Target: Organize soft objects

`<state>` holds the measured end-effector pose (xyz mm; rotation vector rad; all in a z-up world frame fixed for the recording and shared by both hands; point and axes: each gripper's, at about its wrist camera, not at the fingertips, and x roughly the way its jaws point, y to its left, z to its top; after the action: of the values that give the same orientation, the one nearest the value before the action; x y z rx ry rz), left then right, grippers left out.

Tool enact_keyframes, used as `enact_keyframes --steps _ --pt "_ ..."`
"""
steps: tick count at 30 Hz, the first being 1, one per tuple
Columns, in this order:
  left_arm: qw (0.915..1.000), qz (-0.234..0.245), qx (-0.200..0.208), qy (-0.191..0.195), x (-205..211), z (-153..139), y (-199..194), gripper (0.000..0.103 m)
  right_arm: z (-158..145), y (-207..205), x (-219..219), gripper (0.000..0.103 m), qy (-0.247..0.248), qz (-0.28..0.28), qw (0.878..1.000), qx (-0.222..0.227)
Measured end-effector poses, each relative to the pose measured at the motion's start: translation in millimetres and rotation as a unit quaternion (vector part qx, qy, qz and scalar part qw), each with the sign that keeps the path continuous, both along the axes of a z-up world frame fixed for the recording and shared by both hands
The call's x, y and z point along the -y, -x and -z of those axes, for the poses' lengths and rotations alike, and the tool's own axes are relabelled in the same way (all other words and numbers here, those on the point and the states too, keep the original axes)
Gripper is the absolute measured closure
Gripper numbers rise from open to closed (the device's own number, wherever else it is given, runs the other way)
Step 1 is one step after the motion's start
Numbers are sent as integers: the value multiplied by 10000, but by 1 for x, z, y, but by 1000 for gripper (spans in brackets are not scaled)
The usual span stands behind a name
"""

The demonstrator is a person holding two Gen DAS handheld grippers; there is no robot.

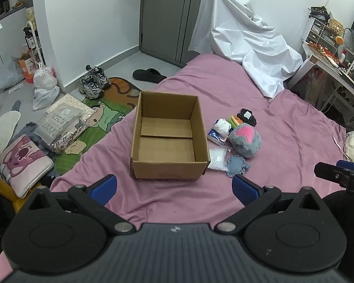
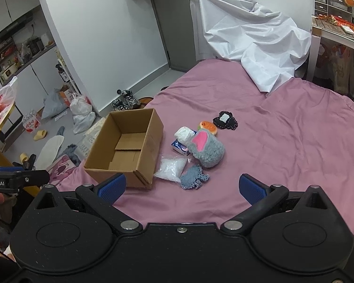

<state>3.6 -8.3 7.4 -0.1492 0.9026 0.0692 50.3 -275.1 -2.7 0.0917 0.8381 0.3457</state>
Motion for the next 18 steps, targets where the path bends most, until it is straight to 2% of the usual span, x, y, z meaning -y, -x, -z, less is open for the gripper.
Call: enact_keyframes --steps 10,18 --pt "9999 -28 -137 31 -1 5 2 0 -1 0 2 0 2 17 10000 47" --pt "10000 -77 38 50 -3 -2 4 0 -3 2 2 0 35 8 10000 80"
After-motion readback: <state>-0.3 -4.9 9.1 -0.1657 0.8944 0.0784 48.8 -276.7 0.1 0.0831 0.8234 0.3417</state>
